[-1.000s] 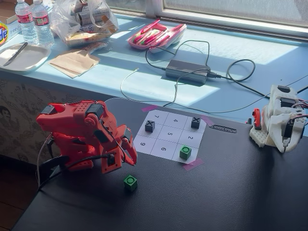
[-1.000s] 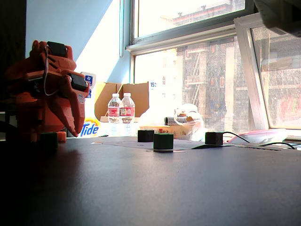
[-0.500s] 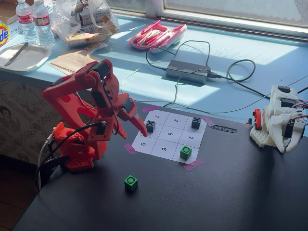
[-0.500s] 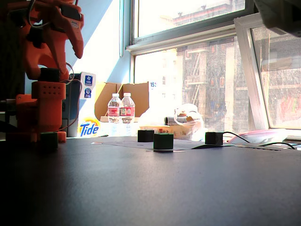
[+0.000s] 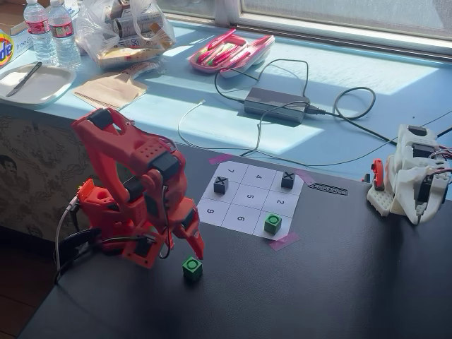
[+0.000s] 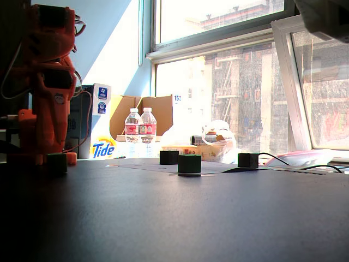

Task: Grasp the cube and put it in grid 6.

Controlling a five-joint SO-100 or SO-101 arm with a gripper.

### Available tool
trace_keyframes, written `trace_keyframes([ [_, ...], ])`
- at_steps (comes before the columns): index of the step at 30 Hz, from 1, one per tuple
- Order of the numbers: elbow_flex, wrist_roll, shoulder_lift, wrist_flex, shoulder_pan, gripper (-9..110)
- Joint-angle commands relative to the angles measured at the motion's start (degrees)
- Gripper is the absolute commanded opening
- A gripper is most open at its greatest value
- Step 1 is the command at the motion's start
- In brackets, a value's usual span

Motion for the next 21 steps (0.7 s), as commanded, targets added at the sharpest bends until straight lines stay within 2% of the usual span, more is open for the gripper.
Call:
trace_keyframes([
  [1, 0.26, -0.26, -2.29, -5.19, 0.35, 33],
  [11, 2.29, -0.09, -8.44, -14.85, 0.62, 29],
  [18, 4.13, -0.44, -8.53, -17.05, 0.35, 17],
  [21, 4.31, 0.09, -8.53, -17.40, 0.18, 15],
])
